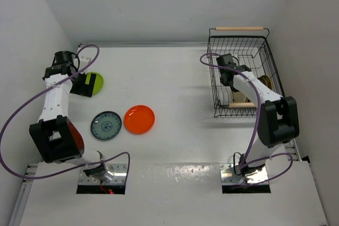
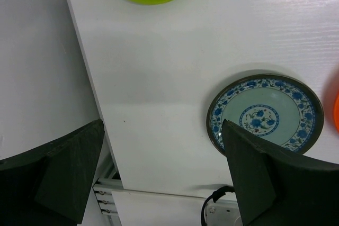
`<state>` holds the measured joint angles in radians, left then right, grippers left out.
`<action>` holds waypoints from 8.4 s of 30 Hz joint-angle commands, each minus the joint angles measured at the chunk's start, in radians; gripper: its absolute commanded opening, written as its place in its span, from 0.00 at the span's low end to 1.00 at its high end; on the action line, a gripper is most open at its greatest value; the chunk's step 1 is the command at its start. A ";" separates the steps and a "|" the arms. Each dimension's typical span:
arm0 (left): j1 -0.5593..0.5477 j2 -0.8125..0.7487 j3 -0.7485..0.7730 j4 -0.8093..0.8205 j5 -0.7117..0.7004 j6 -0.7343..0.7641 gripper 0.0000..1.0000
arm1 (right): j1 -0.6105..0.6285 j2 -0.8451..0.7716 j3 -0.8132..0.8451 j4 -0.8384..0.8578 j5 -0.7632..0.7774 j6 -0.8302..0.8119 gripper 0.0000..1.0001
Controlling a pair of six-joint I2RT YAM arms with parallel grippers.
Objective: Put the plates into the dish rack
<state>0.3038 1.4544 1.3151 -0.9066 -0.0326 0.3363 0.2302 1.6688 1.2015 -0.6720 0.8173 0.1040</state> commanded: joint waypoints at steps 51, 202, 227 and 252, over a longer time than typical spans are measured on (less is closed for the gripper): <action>-0.089 0.411 -0.237 0.049 0.197 0.474 0.30 | 0.460 -0.280 0.234 -0.026 -0.247 -0.044 1.00; 0.247 0.523 0.424 0.092 0.105 -0.152 1.00 | 0.009 -0.029 0.218 0.008 -0.239 0.022 0.00; 0.274 0.672 0.406 0.167 0.137 -0.108 0.99 | 0.009 0.010 0.099 -0.001 -0.230 0.179 0.00; 0.274 0.653 0.377 0.167 0.146 -0.089 0.97 | -0.003 0.005 0.055 -0.005 -0.346 0.214 0.00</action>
<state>0.5777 2.1429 1.7023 -0.7498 0.1112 0.2356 0.2371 1.6676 1.2831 -0.6891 0.5030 0.2817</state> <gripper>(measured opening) 0.976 0.133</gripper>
